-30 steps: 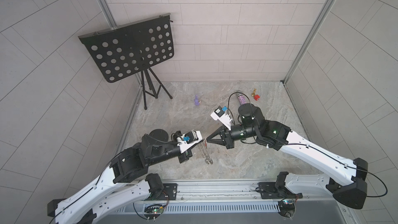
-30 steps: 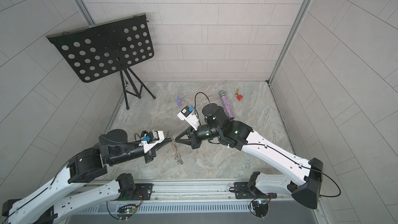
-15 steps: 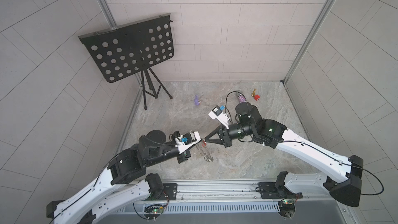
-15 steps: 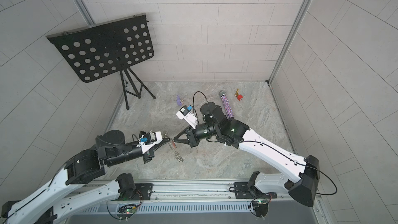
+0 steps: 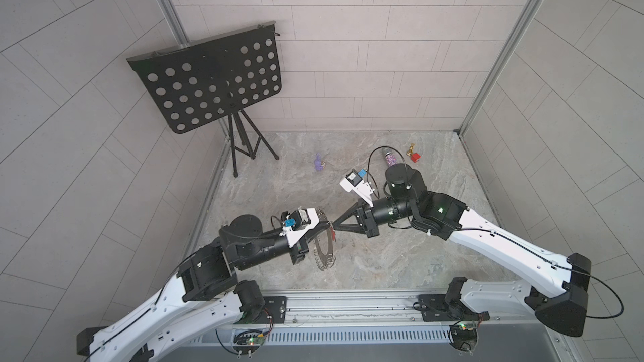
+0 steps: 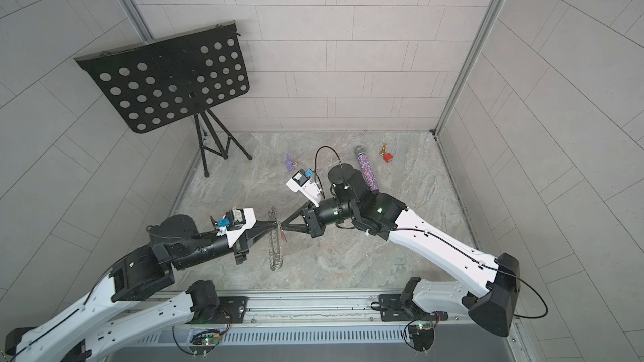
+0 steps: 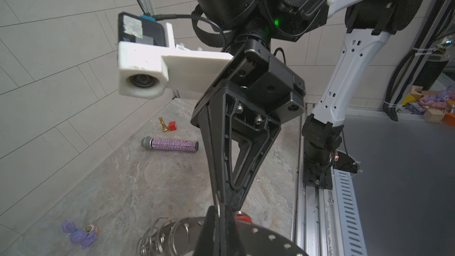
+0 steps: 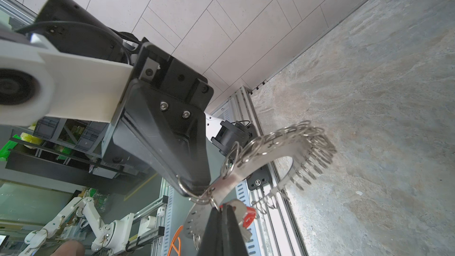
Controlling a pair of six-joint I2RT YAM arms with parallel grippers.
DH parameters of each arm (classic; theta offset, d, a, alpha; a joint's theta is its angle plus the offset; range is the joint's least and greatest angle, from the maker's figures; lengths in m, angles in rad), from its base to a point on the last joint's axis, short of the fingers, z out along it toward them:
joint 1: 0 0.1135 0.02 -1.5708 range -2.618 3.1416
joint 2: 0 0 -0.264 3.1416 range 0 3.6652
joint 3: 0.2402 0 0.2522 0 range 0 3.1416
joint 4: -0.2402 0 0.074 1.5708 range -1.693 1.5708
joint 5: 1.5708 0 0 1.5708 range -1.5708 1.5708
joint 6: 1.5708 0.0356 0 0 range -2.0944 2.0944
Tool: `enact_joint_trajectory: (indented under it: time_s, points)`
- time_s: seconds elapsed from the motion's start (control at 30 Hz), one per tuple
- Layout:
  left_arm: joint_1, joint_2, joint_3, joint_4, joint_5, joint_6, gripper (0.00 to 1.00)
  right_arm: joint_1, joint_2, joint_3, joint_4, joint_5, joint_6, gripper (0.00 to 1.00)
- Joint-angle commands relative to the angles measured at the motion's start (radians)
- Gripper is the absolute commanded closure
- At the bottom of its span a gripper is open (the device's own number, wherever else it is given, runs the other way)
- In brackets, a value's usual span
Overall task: Attach keys to a key ring
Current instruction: Insert the key onto the keyring, then adjust the key on the keyring.
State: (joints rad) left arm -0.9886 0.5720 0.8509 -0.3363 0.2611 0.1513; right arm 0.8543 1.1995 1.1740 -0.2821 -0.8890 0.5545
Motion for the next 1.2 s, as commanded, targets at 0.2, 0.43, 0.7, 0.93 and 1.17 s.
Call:
enact_joint_trajectory:
  time_s: [0.2, 0.43, 0.7, 0.93, 1.17]
  points:
    - [-0.013, 0.028, -0.040, 0.344, 0.190, -0.204, 1.00, -0.004, -0.089, -0.014, 0.006, 0.120, -0.070, 1.00]
    - [-0.015, 0.020, -0.099, 0.483, 0.204, -0.342, 1.00, -0.004, -0.191, -0.054, -0.012, 0.235, -0.133, 0.87]
    - [-0.015, 0.015, -0.108, 0.496, 0.181, -0.389, 1.00, -0.004, -0.316, -0.104, -0.019, 0.365, -0.193, 0.53]
    - [-0.015, 0.033, -0.100, 0.496, 0.194, -0.437, 1.00, 0.004, -0.404, -0.135, 0.046, 0.324, -0.236, 0.49]
    - [-0.015, 0.046, -0.089, 0.504, 0.195, -0.487, 1.00, 0.088, -0.347, -0.074, 0.021, 0.284, -0.286, 0.53]
